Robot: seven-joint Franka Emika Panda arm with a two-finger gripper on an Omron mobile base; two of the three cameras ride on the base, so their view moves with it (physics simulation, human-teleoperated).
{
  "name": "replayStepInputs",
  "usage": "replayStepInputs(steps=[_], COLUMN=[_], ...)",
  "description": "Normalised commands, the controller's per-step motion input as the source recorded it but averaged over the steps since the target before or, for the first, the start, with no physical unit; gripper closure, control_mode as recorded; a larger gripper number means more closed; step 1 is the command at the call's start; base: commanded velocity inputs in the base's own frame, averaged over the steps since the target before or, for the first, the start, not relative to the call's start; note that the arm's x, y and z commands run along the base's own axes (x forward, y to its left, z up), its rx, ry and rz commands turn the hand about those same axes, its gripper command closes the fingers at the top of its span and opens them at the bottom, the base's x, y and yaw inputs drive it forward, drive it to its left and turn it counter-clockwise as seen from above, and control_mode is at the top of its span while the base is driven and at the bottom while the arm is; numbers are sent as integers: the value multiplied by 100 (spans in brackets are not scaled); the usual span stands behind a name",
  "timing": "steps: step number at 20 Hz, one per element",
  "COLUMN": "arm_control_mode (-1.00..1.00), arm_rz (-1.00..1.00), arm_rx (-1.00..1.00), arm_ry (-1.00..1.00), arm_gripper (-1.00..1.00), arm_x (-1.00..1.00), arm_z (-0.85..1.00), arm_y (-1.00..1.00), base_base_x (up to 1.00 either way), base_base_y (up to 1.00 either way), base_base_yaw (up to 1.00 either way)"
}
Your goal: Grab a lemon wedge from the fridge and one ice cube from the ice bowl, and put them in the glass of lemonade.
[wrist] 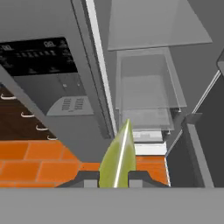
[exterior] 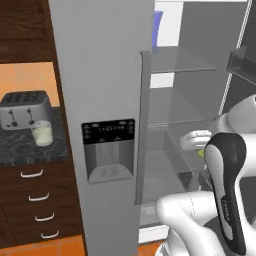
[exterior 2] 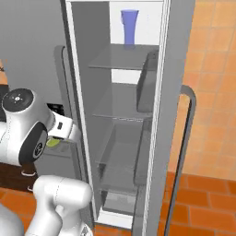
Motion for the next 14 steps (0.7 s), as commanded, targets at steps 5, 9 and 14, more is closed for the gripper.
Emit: replayStepInputs(steps=[5,9,14], arm_control_mode=[100,100,100], arm_rz=[0,0,0], arm_rx=[0,0,0], arm_ry=[0,0,0], arm_gripper=[100,100,100], arm_x=[0,0,0], arm_z=[0,0,0], arm_y=[0,0,0], base_base_x=[-21,10,9], base_base_y=[100,100,100], base_base_yaw=[-1,0,2])
